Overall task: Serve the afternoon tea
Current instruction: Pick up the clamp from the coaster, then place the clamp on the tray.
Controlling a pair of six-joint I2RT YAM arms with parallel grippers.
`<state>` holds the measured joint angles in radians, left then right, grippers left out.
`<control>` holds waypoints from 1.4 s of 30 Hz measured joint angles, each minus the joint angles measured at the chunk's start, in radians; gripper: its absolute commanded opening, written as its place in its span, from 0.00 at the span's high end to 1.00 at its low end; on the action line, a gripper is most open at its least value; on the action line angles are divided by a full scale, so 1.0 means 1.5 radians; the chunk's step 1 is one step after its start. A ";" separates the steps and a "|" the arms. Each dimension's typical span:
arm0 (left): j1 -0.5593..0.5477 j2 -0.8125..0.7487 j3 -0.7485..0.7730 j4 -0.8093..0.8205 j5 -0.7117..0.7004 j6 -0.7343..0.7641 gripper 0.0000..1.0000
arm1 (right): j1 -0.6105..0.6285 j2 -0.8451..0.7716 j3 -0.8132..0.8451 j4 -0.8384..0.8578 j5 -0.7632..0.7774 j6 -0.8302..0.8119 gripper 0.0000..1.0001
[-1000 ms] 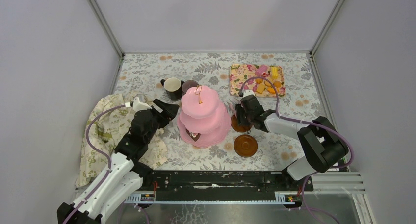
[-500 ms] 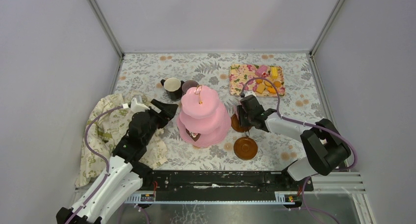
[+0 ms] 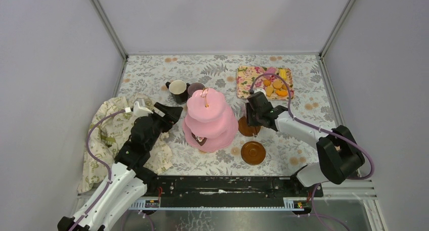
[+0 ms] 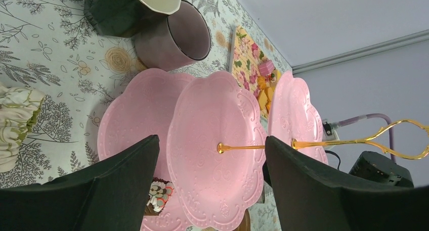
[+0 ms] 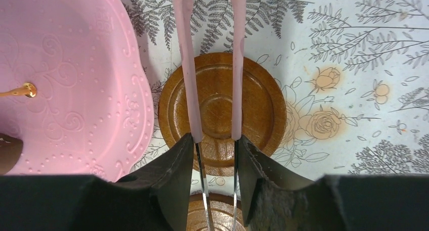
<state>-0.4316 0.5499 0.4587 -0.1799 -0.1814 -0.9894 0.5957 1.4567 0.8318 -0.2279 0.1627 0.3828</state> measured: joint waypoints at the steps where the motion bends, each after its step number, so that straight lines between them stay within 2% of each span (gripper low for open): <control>1: 0.000 -0.001 0.000 0.000 0.000 0.000 0.17 | 0.000 -0.002 0.007 -0.009 0.004 0.001 0.59; 10: 0.000 -0.003 0.000 0.000 0.001 0.000 0.17 | -0.003 -0.004 0.132 -0.094 0.072 0.000 0.59; 14: 0.000 -0.003 0.000 0.000 0.001 0.000 0.17 | -0.028 0.016 0.205 -0.120 0.083 -0.003 0.58; 27: 0.000 -0.003 0.000 0.003 0.018 -0.001 0.17 | -0.142 0.220 0.422 -0.175 0.103 -0.006 0.58; 42: 0.000 0.009 0.000 0.024 0.027 -0.004 0.17 | -0.220 0.376 0.553 -0.207 0.102 -0.006 0.57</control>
<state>-0.4316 0.5636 0.4587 -0.1432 -0.1406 -0.9955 0.2649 2.0201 1.6611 -0.5377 0.3153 0.3744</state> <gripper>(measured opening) 0.837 0.432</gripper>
